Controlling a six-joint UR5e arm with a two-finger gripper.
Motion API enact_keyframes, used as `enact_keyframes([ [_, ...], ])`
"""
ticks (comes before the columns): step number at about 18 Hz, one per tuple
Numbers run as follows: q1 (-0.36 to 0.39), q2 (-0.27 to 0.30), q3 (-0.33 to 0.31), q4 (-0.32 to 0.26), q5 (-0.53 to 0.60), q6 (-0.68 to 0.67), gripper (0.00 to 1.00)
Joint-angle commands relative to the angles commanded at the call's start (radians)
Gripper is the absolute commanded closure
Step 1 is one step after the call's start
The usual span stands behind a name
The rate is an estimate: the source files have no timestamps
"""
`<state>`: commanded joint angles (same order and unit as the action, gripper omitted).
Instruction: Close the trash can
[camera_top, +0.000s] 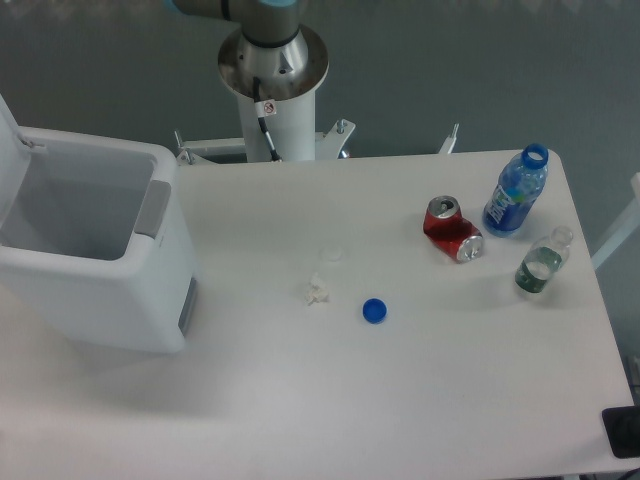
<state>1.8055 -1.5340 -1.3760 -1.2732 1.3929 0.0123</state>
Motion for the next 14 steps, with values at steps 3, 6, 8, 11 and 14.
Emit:
enact_keyframes([
  [3, 0.003, 0.002, 0.002, 0.002, 0.002, 0.000, 0.88],
  [6, 0.014, 0.002, 0.000, 0.000, 0.002, 0.000, 0.88],
  [8, 0.031, 0.002, 0.002, 0.002, 0.002, 0.000, 0.88],
  [11, 0.038, 0.002, 0.009, 0.002, 0.002, 0.000, 0.88],
  [14, 0.040, 0.000, 0.009, 0.002, 0.002, 0.000, 0.89],
])
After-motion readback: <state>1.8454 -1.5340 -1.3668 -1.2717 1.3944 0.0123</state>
